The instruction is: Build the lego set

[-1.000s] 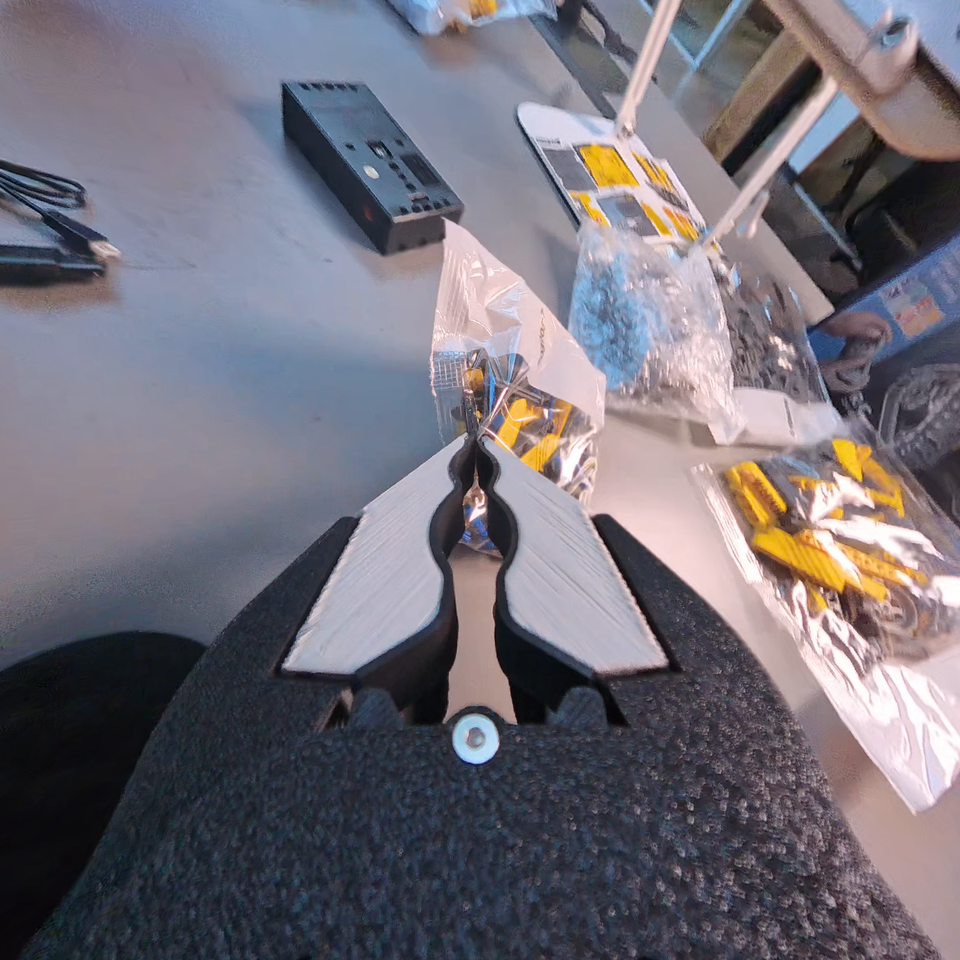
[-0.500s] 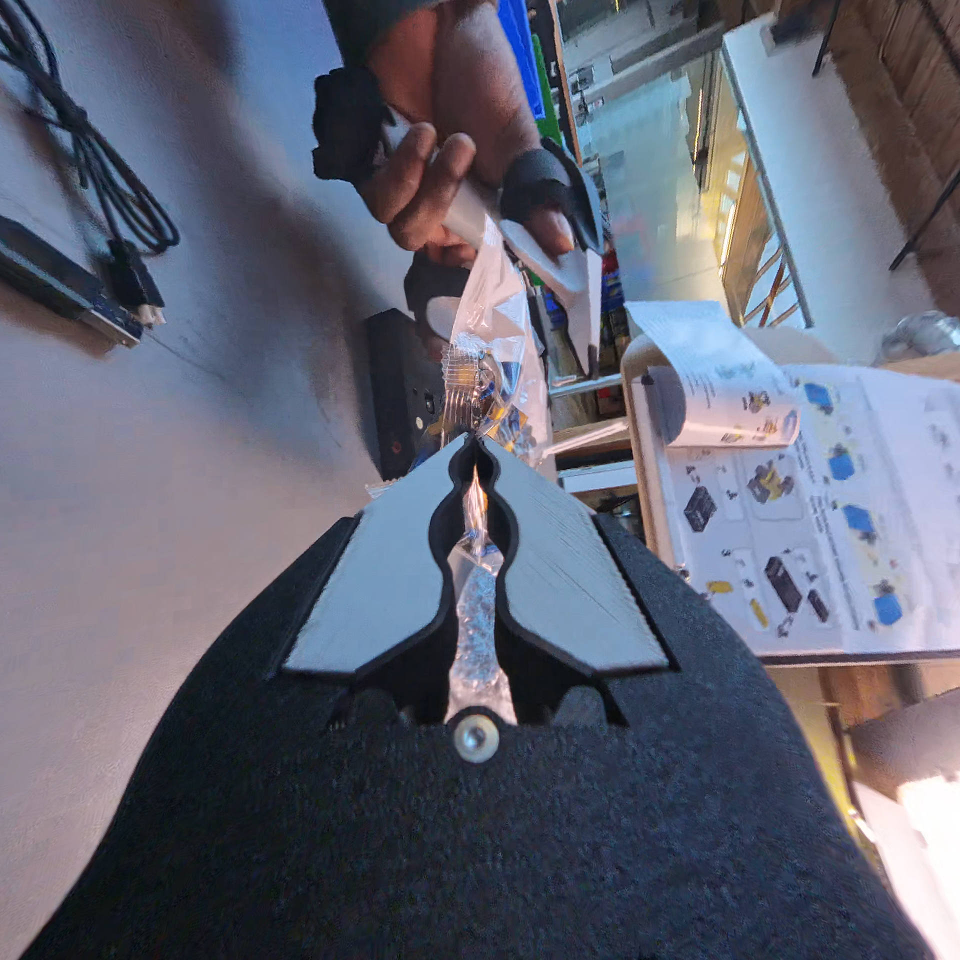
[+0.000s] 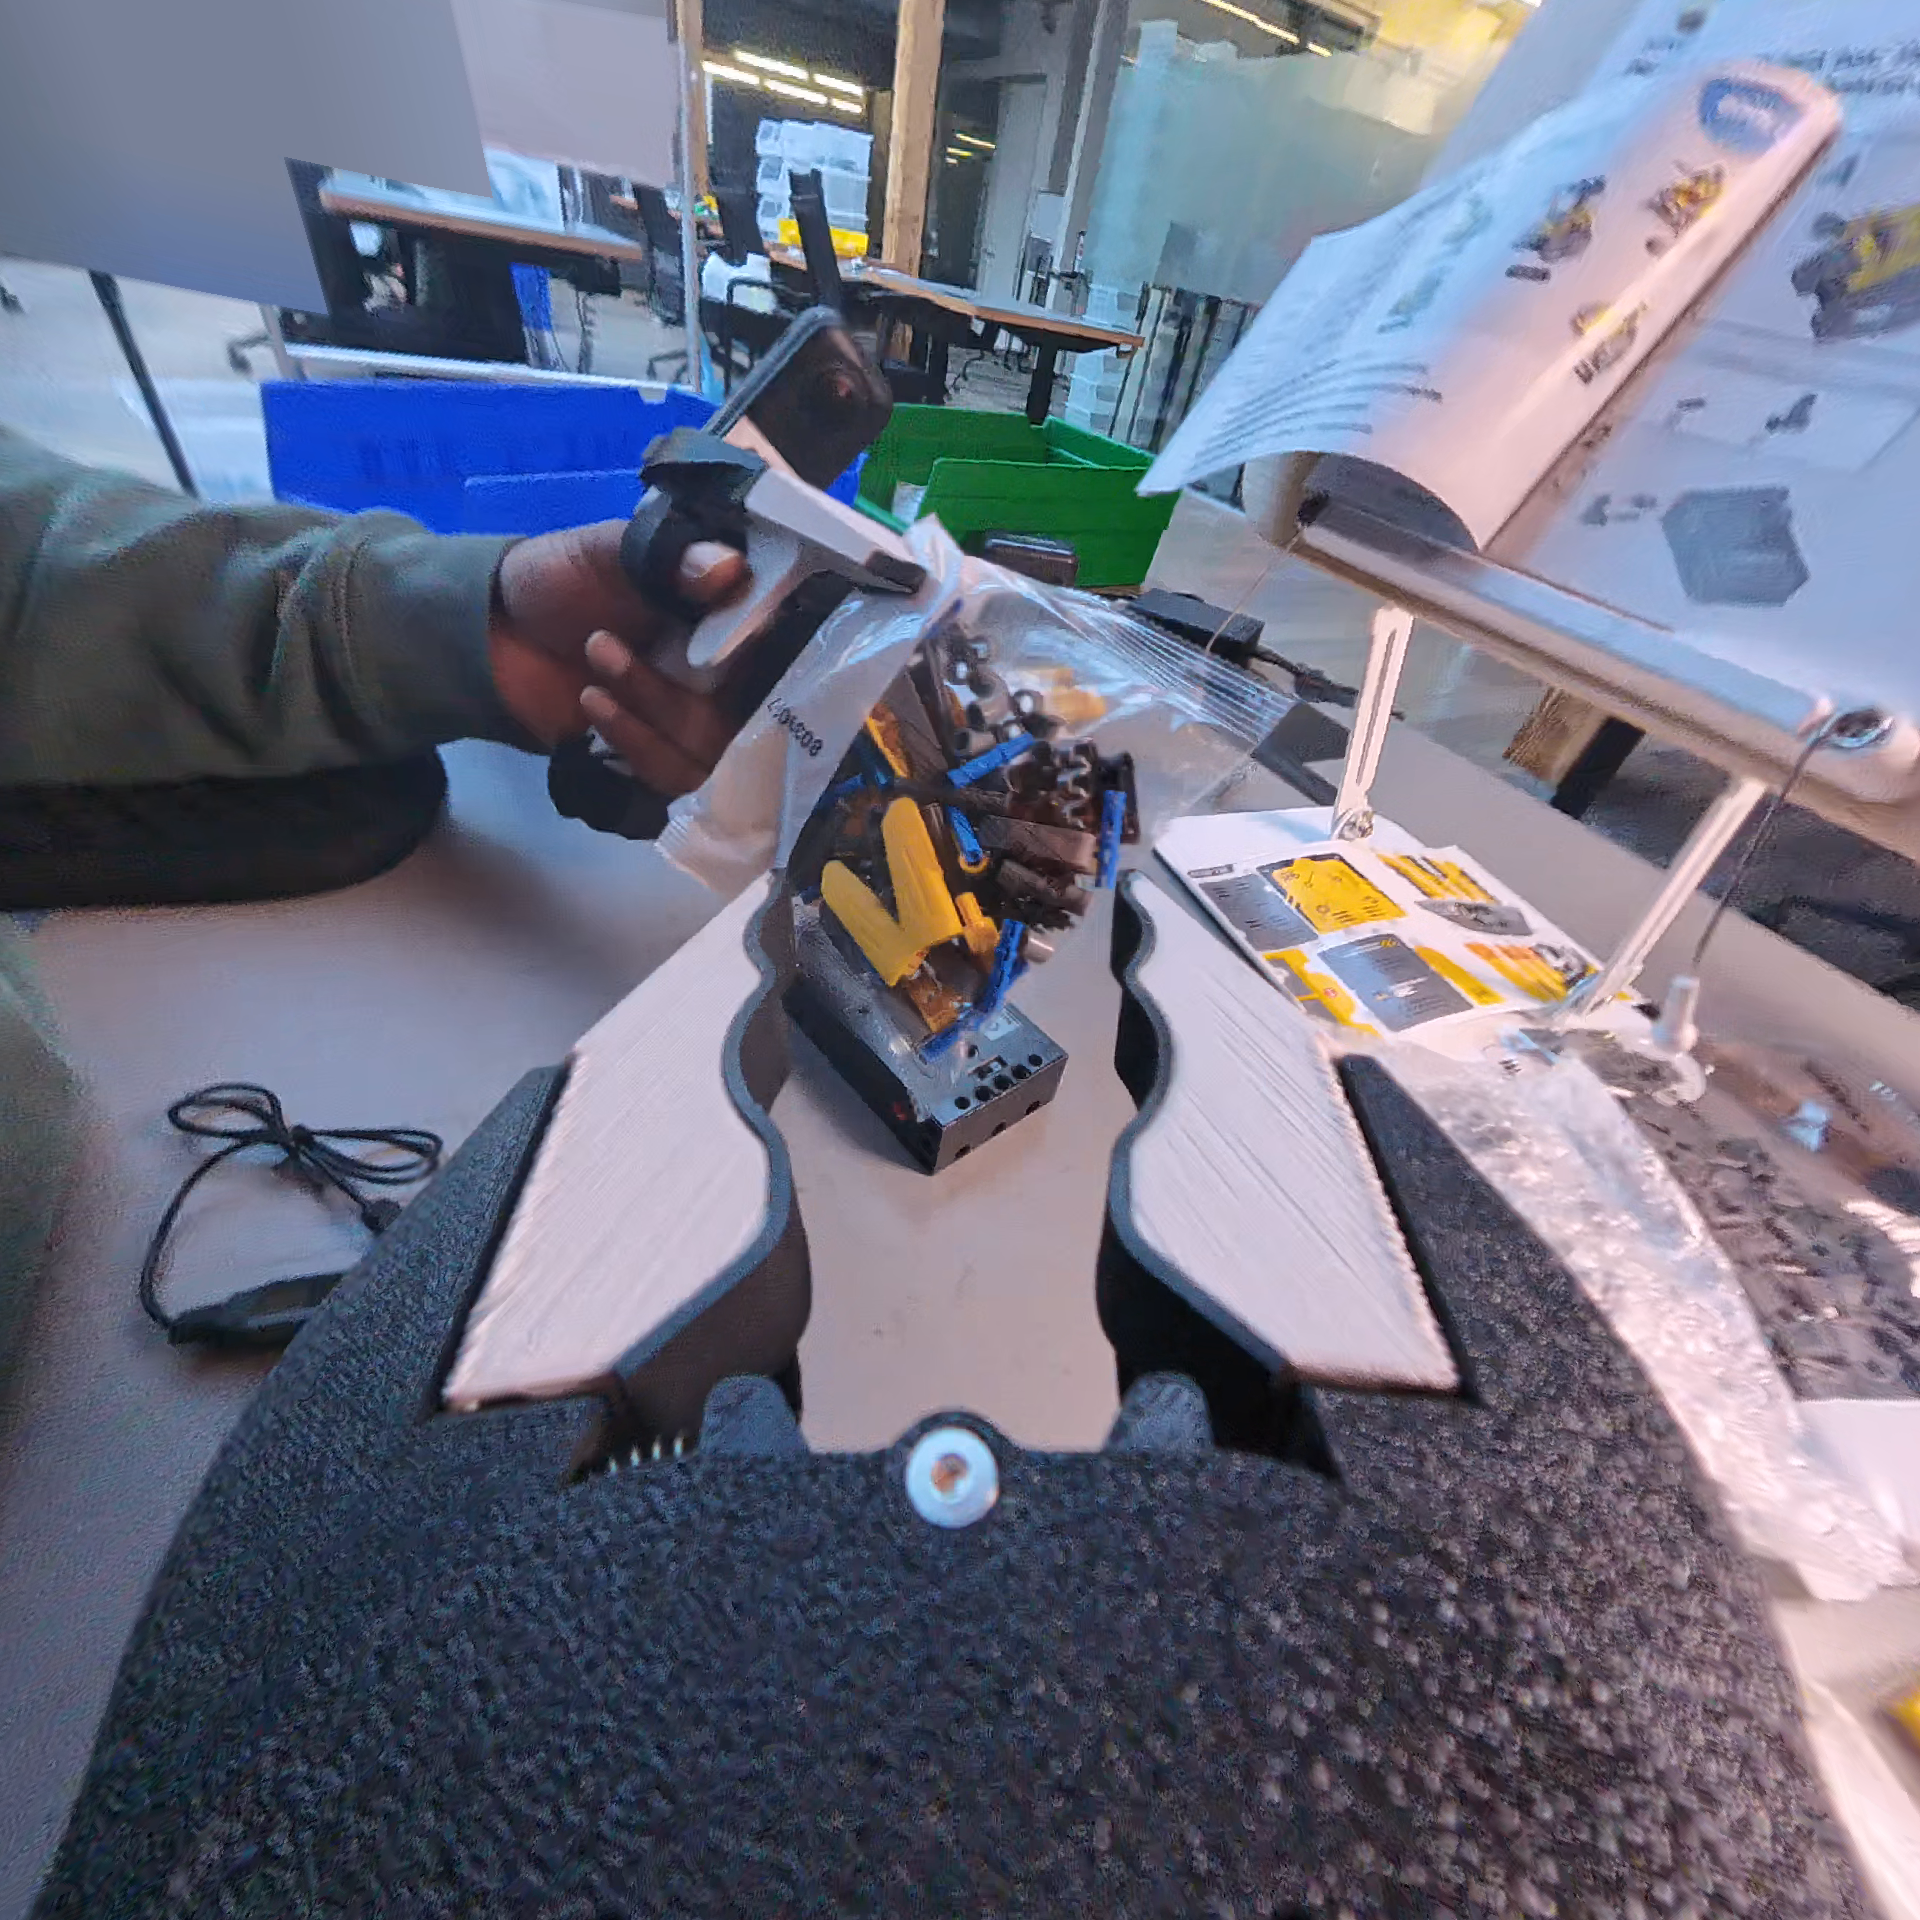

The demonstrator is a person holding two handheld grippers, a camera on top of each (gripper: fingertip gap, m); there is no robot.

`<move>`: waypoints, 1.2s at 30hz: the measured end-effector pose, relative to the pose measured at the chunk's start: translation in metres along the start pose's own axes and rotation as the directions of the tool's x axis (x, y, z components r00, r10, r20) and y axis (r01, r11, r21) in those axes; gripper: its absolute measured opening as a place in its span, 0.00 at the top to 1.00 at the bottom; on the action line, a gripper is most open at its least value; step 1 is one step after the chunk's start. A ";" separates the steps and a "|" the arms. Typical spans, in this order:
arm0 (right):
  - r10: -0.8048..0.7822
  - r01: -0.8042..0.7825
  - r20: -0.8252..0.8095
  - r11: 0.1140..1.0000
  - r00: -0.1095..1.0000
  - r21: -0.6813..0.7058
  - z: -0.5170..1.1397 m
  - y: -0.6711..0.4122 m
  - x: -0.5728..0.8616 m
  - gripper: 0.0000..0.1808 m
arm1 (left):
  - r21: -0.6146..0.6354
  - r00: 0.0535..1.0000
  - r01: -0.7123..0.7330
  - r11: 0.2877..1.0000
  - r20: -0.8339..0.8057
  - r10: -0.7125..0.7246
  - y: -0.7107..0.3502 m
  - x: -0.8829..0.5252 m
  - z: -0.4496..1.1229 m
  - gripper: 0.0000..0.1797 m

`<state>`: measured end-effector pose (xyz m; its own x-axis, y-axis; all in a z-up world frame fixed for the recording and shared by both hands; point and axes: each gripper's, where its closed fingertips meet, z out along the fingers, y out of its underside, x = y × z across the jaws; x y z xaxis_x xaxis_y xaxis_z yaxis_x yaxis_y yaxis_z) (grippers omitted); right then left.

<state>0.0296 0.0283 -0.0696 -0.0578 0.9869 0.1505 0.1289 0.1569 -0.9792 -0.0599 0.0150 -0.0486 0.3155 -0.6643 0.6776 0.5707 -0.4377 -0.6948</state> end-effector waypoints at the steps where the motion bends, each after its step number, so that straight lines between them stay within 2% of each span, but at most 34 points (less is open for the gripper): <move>1: 0.057 -0.057 0.000 0.998 0.998 0.001 0.004 0.001 0.005 0.66 | 0.010 1.000 0.004 1.000 -0.018 -0.004 -0.001 0.002 0.000 0.93; 6: 0.321 -0.322 0.077 0.947 0.944 -0.009 0.028 0.011 0.012 0.61 | 0.047 0.994 -0.021 0.999 -0.108 0.026 -0.002 0.016 0.000 0.93; 10: 0.459 -0.463 0.258 0.885 0.850 -0.052 0.036 0.015 -0.015 0.68 | 0.065 0.987 -0.044 0.997 -0.154 0.053 -0.001 0.026 -0.001 0.93; 14: 0.440 -0.445 0.326 0.893 0.837 -0.064 0.035 0.022 -0.030 0.87 | 0.070 0.983 -0.072 0.995 -0.162 0.083 -0.002 0.029 -0.002 0.93; 17: 0.409 -0.422 0.358 0.905 0.839 -0.044 0.028 0.014 -0.031 0.89 | 0.062 0.987 -0.087 0.994 -0.127 0.094 -0.002 0.024 -0.004 0.93; 19: 0.391 -0.411 0.370 0.911 0.843 -0.027 0.021 0.007 -0.026 0.95 | 0.033 0.991 -0.104 0.994 -0.082 0.106 0.000 0.017 -0.004 0.92; 21: 0.377 -0.397 0.381 0.918 0.844 -0.027 0.014 0.002 -0.021 0.97 | -0.007 0.992 -0.122 0.993 -0.039 0.121 0.004 0.011 -0.004 0.92; 25: 0.313 -0.303 0.437 0.948 0.843 -0.096 -0.003 -0.001 -0.021 0.97 | -0.073 0.986 -0.159 0.985 -0.063 0.154 0.011 0.016 -0.004 0.90; 32: 0.167 -0.068 0.531 0.977 0.831 -0.200 -0.020 -0.012 -0.021 0.97 | -0.086 0.977 -0.203 0.975 -0.085 0.196 0.001 0.028 -0.010 0.75; 34: 0.039 0.058 0.509 0.983 0.860 -0.173 -0.014 -0.013 -0.020 0.97 | -0.129 0.970 -0.242 0.962 -0.053 0.237 0.007 0.024 -0.006 0.68; 36: -0.166 0.259 0.475 0.956 0.864 -0.136 -0.006 -0.011 -0.023 0.97 | -0.207 0.945 -0.320 0.925 -0.002 0.326 0.017 0.014 0.000 0.61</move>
<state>0.0353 0.0040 -0.0618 -0.5415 0.8092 0.2282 0.2427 0.4103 -0.8791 -0.0460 -0.0019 -0.0510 0.4829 -0.7720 0.4133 0.2698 -0.3179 -0.9089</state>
